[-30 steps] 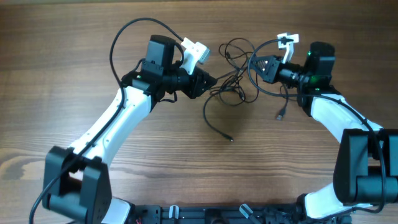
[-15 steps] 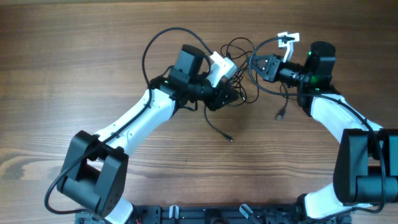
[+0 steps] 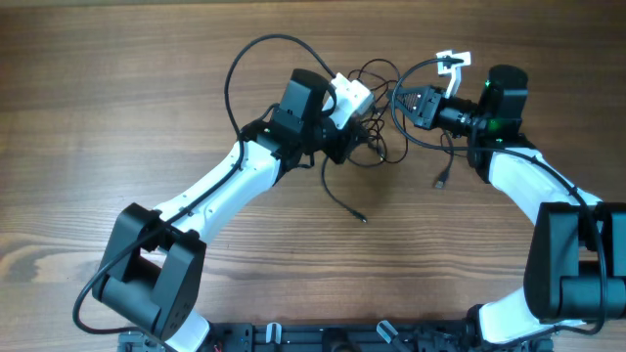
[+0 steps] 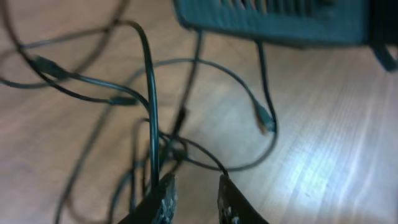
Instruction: Untangle cables
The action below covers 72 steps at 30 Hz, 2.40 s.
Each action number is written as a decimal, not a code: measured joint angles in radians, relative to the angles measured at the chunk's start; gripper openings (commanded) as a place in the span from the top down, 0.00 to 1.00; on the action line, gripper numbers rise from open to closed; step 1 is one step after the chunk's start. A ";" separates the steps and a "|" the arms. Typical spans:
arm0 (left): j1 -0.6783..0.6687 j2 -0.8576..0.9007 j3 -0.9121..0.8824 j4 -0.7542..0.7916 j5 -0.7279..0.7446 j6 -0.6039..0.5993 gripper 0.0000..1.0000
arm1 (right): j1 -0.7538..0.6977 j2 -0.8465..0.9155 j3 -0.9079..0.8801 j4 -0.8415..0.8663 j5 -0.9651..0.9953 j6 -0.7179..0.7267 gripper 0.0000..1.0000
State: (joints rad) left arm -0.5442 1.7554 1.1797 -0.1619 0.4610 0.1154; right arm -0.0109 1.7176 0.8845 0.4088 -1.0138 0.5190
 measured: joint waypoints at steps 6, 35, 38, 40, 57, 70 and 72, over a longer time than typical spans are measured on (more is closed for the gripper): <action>0.000 0.000 0.000 0.083 -0.062 0.000 0.66 | 0.000 0.000 0.000 -0.004 0.000 -0.004 0.95; 0.156 0.001 0.002 0.040 -0.266 0.003 0.50 | 0.000 0.000 0.000 -0.004 0.000 -0.007 0.95; 0.158 0.001 0.002 0.000 -0.234 0.003 0.48 | 0.000 0.000 0.000 -0.004 0.000 -0.008 0.95; 0.157 0.003 0.002 -0.007 -0.186 0.004 0.48 | 0.000 0.000 0.000 -0.004 0.000 -0.008 0.95; 0.082 0.061 0.002 0.008 -0.151 -0.004 0.96 | 0.000 0.000 0.000 -0.009 0.000 -0.011 0.95; 0.253 -0.003 0.003 -0.103 -0.285 -0.023 0.96 | 0.031 0.000 0.000 -0.414 0.303 -0.095 0.95; 0.280 -0.043 0.003 -0.105 -0.266 -0.023 0.96 | 0.035 0.000 0.008 -0.484 0.347 -0.113 0.95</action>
State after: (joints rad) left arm -0.2638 1.7126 1.1831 -0.2672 0.1951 0.0925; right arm 0.0238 1.7176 0.8925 -0.0757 -0.6670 0.4061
